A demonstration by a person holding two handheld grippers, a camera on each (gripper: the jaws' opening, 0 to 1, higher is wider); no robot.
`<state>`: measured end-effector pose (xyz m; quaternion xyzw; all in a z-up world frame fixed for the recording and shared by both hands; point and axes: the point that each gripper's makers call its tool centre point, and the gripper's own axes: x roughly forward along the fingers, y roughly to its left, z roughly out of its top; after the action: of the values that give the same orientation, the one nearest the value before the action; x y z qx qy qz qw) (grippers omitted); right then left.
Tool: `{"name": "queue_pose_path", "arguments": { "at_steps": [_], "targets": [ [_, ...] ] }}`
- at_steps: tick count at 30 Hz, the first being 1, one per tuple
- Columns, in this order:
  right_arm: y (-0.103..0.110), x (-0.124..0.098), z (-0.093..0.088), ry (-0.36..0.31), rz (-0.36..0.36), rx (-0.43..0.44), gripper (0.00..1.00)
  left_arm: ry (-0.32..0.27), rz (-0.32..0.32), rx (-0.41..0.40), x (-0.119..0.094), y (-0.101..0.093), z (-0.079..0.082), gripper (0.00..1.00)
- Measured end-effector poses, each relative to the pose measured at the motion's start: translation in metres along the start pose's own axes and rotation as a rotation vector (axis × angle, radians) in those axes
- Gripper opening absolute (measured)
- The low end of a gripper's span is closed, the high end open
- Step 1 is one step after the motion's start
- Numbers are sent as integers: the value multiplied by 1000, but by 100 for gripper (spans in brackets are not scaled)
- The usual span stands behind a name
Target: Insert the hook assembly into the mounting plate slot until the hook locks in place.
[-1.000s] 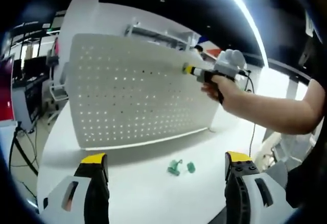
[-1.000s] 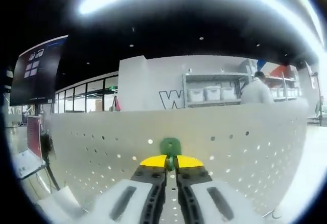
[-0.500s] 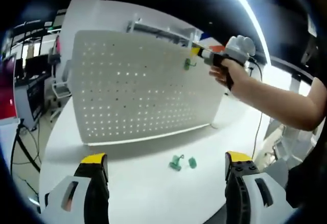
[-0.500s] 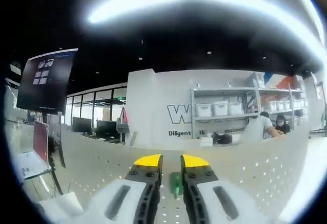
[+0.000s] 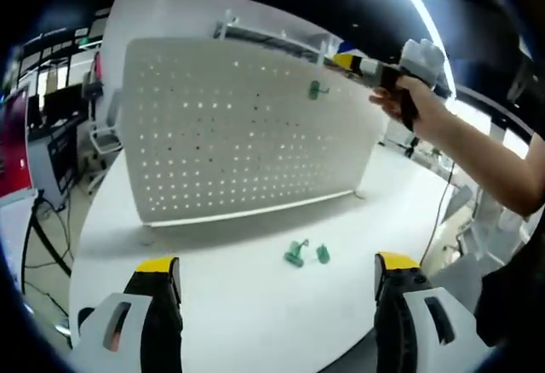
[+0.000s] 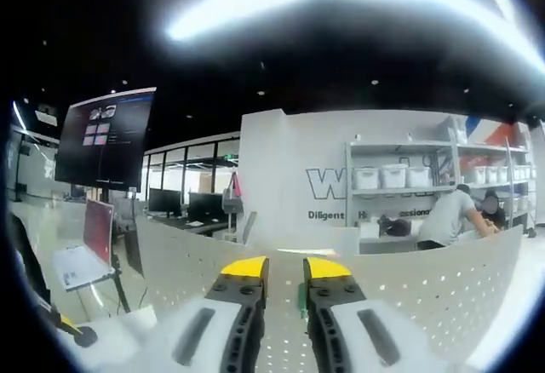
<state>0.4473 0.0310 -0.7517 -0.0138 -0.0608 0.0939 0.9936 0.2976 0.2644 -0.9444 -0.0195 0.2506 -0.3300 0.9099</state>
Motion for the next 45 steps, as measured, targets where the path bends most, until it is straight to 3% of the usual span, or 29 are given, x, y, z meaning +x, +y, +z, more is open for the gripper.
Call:
{"name": "queue_pose_path", "arguments": {
  "at_steps": [8, 22, 32, 45],
  "targets": [
    [6, -27, -55, 155, 93, -24, 14, 35, -9, 0, 1, -6, -10, 95],
    [32, -78, -121, 304, 236, -83, 14, 73, -19, 7, 4, -9, -20, 95],
    [54, -116, -174, 464, 345, -82, 17, 99, -44, 26, 8, -15, -22, 96],
    [65, -164, -230, 627, 384, -44, 17, 139, -64, 22, 10, -20, -35, 97]
  ]
}}
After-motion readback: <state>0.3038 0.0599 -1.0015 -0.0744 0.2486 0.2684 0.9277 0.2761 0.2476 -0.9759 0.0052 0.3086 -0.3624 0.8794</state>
